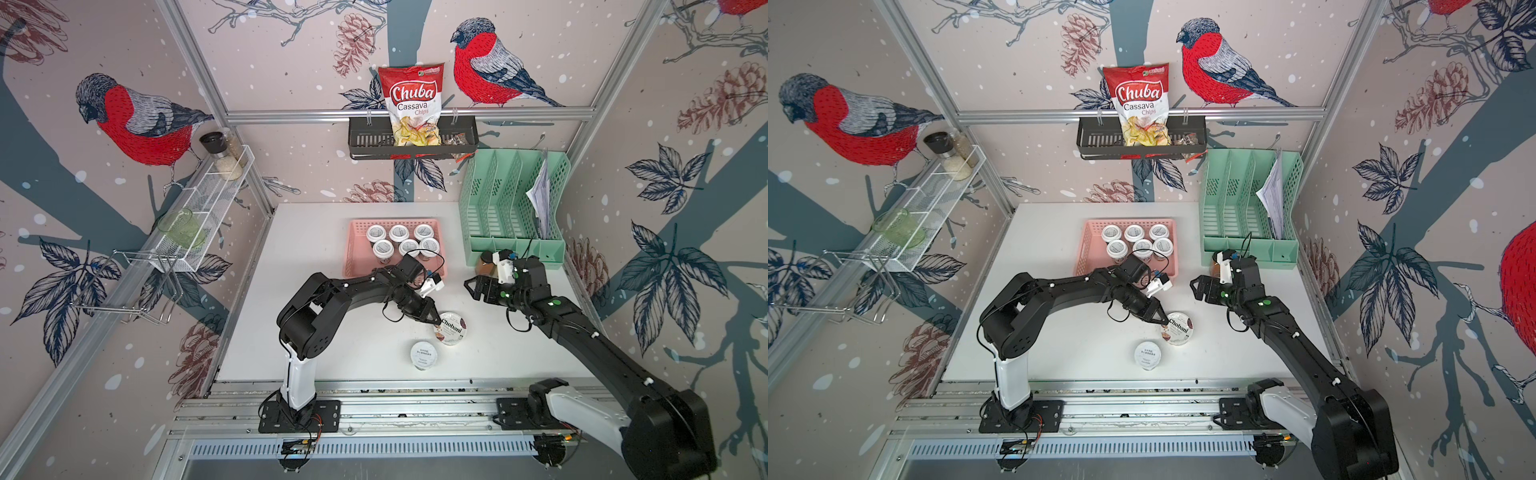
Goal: Put the yogurt in the basket
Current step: Pick up the yogurt from the center of the board, then place the yogurt in the basket.
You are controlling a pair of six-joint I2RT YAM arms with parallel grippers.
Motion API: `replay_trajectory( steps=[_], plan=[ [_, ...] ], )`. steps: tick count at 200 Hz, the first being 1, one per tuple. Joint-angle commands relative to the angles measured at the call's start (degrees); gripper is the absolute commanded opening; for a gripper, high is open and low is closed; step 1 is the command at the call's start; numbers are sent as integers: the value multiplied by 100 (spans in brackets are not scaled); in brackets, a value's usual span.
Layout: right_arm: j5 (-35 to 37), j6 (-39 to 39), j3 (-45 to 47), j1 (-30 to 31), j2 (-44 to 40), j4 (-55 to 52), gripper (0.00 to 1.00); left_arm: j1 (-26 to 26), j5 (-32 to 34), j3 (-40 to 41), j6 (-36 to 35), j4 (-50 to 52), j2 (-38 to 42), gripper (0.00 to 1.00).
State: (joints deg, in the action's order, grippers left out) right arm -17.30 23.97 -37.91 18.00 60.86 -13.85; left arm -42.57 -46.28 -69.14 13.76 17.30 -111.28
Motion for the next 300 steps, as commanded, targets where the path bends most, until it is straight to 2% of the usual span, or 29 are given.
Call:
replay_trajectory(
  steps=[1, 49, 112, 128, 162, 220, 254, 300],
  plan=[
    [12, -84, 12, 11, 12, 143, 91, -14, 32, -46, -31, 41, 54, 18],
    [16, -84, 4, 15, 40, 153, 91, -15, 108, -190, 0, 232, 115, 12],
    [166, -85, -34, 2, -52, 89, 91, 10, 279, -886, 114, 763, 512, 7],
    [228, -66, -56, -83, -174, 65, 91, 120, 313, -944, 172, 827, 669, 4],
    [244, -26, -52, -420, -505, 99, 92, 703, 312, -776, 305, 911, 1245, 2],
    [39, -6, -23, -473, -440, 206, 92, 2321, 487, -373, 575, 1396, 2254, 2],
    [-59, -15, -2, -464, -369, 250, 91, 3077, 801, -114, 532, 1628, 2351, 3],
    [-167, -16, 12, -464, -290, 285, 91, 3485, 1316, -196, 564, 1660, 2047, 2]
  ],
)
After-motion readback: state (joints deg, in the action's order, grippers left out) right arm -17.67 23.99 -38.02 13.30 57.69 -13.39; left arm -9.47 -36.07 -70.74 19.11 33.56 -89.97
